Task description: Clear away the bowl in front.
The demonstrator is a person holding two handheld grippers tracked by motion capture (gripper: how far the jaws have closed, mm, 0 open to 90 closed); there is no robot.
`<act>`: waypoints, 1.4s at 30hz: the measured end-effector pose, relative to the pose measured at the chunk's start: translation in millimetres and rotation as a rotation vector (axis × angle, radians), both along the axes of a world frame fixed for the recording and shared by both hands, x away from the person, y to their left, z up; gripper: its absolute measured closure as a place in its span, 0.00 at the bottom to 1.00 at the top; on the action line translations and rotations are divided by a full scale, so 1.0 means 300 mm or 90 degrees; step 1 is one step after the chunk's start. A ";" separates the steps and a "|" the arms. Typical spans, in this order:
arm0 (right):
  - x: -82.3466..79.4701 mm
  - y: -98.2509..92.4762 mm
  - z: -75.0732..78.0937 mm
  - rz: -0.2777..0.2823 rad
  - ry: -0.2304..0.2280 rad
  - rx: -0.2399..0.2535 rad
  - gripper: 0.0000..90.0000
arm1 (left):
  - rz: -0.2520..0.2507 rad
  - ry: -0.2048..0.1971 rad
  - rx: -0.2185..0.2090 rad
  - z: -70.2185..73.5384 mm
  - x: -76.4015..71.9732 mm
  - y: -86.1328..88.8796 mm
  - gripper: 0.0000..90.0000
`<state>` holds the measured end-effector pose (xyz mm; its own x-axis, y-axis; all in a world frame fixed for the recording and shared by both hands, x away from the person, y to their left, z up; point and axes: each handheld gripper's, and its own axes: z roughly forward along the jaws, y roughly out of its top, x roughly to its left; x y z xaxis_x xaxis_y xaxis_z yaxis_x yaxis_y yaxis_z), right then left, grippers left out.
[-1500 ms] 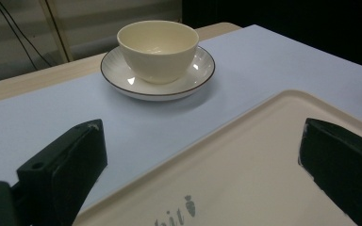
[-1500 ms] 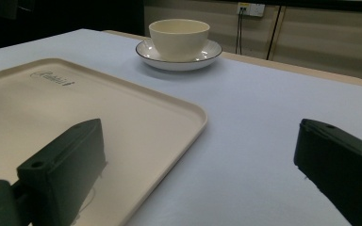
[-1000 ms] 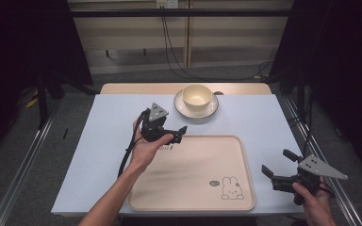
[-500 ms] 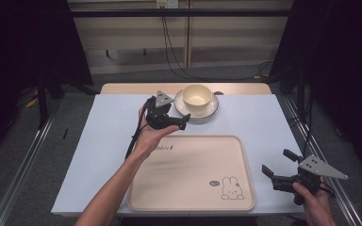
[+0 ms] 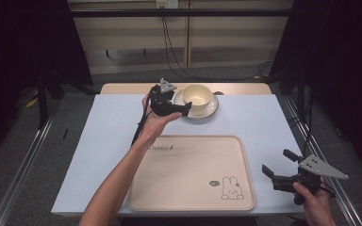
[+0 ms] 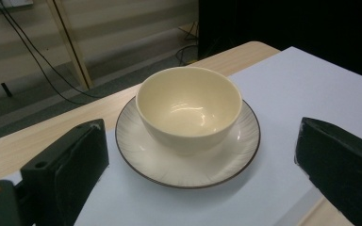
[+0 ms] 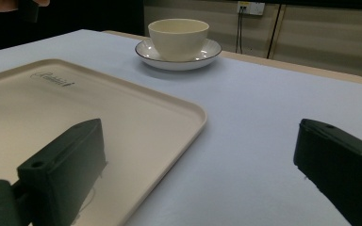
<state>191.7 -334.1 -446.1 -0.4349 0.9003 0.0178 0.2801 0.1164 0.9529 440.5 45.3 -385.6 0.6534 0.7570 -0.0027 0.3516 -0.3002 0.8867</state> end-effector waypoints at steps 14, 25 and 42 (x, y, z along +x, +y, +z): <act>0.000 -0.004 0.001 0.002 -0.002 0.002 0.03 | 0.014 0.013 0.039 -0.029 0.108 -0.056 0.06; 0.001 -0.006 0.001 0.001 -0.003 0.003 0.03 | 0.032 0.059 0.040 -0.045 0.196 -0.098 0.08; 0.002 -0.009 0.000 0.000 -0.002 0.004 0.03 | 0.061 0.145 0.080 -0.088 0.314 -0.129 0.16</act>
<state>192.4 -336.8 -446.1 -0.4349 0.9002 0.0222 0.2775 0.1105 0.9544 534.6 6.6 -412.0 0.5726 0.8187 -0.0435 0.5695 -0.3590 0.7394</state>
